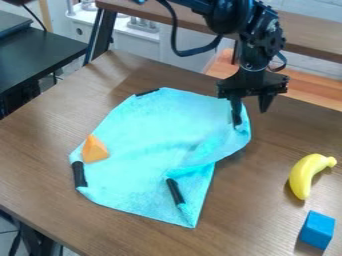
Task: Unfold the cloth from bottom left to the top right
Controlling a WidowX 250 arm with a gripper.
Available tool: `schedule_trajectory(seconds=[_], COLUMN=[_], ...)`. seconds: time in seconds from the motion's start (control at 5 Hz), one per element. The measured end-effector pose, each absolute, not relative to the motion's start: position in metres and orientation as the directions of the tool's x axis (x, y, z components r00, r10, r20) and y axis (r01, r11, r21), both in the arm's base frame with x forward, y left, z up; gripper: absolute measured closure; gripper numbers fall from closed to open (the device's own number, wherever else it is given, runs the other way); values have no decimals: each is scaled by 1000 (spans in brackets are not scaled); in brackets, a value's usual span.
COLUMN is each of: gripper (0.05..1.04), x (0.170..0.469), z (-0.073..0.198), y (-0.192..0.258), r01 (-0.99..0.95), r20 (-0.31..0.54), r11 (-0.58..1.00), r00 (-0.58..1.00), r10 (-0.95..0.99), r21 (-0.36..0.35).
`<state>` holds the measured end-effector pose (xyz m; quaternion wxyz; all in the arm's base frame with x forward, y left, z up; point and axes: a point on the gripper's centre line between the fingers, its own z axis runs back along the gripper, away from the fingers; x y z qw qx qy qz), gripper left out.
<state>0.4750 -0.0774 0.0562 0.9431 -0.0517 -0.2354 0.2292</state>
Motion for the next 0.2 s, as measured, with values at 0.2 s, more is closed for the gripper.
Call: schedule_trajectory(seconds=[0.2], gripper=[95], x=[479], z=[66], y=[-78], r01=[-86], r20=[538], r11=[948], r00=[806], r10=[247], r21=[-306])
